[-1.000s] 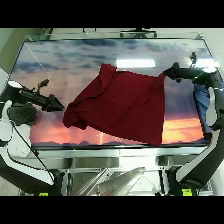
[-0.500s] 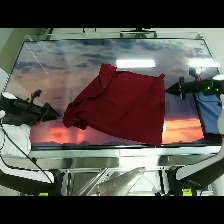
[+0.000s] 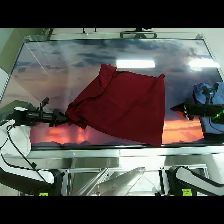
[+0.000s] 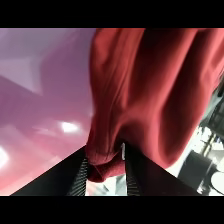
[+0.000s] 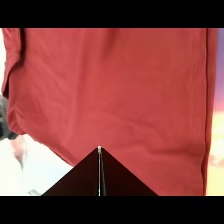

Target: Fold the shirts.

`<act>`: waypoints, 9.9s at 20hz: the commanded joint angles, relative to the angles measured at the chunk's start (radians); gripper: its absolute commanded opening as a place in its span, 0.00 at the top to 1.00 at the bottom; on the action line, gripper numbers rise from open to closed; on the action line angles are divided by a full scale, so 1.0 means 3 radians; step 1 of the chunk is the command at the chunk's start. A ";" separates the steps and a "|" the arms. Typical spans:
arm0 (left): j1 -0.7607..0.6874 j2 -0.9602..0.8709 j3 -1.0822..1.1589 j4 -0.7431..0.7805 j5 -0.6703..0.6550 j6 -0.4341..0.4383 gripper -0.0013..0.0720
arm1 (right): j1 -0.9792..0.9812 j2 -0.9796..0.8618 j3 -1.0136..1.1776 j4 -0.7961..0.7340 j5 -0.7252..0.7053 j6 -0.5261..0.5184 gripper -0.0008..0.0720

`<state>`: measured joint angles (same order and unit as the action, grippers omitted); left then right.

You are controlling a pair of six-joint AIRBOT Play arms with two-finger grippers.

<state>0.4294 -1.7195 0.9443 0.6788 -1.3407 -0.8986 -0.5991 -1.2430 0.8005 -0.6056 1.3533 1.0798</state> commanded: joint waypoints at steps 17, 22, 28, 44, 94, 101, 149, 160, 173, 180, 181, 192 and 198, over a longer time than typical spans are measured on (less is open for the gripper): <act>-0.0003 0.0015 0.0324 -0.0173 -0.0334 0.0099 0.95 | -0.0027 0.0299 -0.1069 -0.1273 -0.0312 0.0918 0.37; -0.0003 0.0015 0.0323 -0.0173 -0.0337 0.0098 0.95 | -0.0027 0.0298 -0.1565 -0.0940 -0.0666 0.0623 0.37; -0.0003 0.0015 0.0324 -0.0179 -0.0375 0.0097 0.95 | -0.0027 0.0298 -0.1759 -0.0298 -0.0757 0.0031 0.59; 0.0053 0.0879 0.0521 -0.1676 -0.1409 0.0278 0.96 | -0.0034 0.0651 -0.0778 0.2036 0.0631 -0.0734 0.97; -0.0420 -0.1457 0.3595 -0.0233 -0.0430 -0.0367 0.97 | 0.0571 -0.2323 0.1700 0.1714 -0.0587 -0.1427 0.97; -0.0467 -0.1433 0.3114 -0.0225 -0.0652 -0.0530 0.97 | 0.0548 -0.2323 0.1700 0.1442 -0.0544 -0.1300 0.97; 0.0046 0.1447 -0.0081 0.0960 -0.0579 -0.1144 0.65 | 0.0238 -0.0453 0.1174 -0.0914 0.0215 0.0008 0.49; 0.0510 0.2897 -0.2047 0.0964 0.0214 -0.1366 0.53 | -0.0025 -0.0243 0.0067 -0.0734 -0.0148 -0.0008 0.16; -0.0251 0.1513 -0.1610 0.0445 0.0632 -0.0732 0.36 | -0.0027 -0.0258 0.0067 -0.0650 -0.0144 -0.0022 0.17; -0.0206 0.1826 -0.1573 0.0645 0.0573 -0.0724 0.96 | -0.0029 -0.0285 0.0045 -0.0926 -0.0122 0.0116 0.17; -0.0154 0.1910 -0.1626 0.0647 0.0556 -0.0720 0.96 | -0.0033 -0.0284 0.0005 -0.1086 -0.0122 0.0235 0.17; 0.0024 0.2261 -0.1848 0.0615 0.0572 -0.0669 0.96 | 0.0426 -0.0284 -0.0979 -0.0987 -0.0521 0.0399 0.21; 0.0022 0.1887 -0.1692 0.0604 0.0426 -0.0669 0.96 | 0.0649 -0.0282 -0.0983 -0.0557 -0.0515 0.0136 0.66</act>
<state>0.4347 -1.1103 0.4091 0.8623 -1.1843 -1.0981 -0.4263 -1.3289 0.5110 -0.8585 1.2381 1.1687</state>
